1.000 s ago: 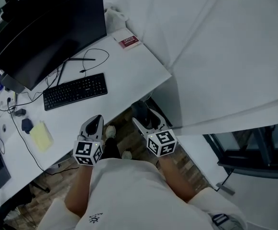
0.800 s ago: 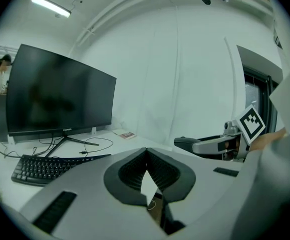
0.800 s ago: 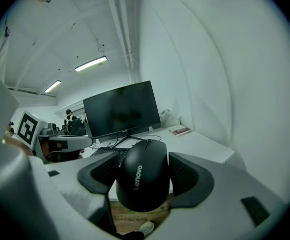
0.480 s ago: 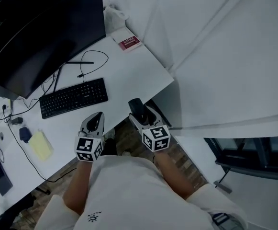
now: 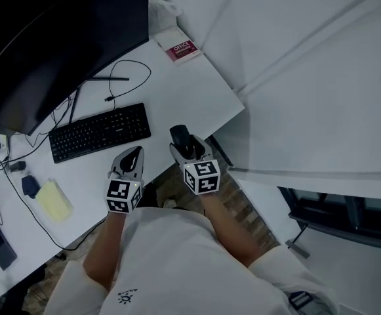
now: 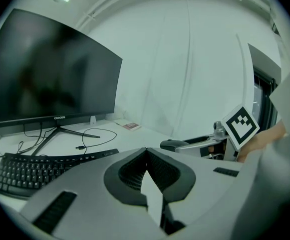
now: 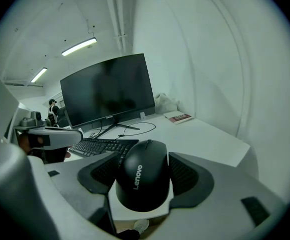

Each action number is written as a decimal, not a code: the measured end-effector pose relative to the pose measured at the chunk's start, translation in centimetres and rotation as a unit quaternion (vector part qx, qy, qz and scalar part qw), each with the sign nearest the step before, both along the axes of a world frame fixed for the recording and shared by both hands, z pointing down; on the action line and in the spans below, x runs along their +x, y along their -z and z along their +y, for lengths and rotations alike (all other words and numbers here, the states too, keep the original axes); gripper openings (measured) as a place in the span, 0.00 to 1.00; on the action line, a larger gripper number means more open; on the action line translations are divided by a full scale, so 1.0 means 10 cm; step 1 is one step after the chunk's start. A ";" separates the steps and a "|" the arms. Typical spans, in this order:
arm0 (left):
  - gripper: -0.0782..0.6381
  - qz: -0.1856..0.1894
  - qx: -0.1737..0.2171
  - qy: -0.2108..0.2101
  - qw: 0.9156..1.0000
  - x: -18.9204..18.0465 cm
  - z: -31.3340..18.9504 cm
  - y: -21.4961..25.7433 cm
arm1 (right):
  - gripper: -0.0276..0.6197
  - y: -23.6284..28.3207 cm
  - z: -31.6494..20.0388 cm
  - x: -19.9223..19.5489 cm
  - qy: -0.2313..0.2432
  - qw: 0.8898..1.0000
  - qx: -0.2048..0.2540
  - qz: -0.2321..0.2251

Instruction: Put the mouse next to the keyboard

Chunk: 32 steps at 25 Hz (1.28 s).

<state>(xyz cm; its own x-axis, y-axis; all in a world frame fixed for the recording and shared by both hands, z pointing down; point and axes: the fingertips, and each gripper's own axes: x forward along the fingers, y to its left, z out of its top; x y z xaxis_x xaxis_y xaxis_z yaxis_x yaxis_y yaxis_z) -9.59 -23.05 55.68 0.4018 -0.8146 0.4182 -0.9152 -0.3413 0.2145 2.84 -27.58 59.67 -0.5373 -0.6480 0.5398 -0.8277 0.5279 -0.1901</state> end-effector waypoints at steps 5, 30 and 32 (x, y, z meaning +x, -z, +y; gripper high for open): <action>0.12 0.007 -0.015 -0.002 1.000 -0.07 -0.10 -0.15 | 0.53 -0.25 -0.15 -0.14 -0.002 1.000 -0.017 0.022; 0.12 0.025 -0.062 0.003 0.998 -0.17 -0.38 -0.57 | 0.53 -0.77 -0.68 -0.35 -0.008 0.997 -0.047 0.062; 0.12 0.027 -0.064 0.006 0.998 -0.19 -0.41 -0.60 | 0.53 -0.81 -0.71 -0.37 -0.007 0.997 -0.048 0.066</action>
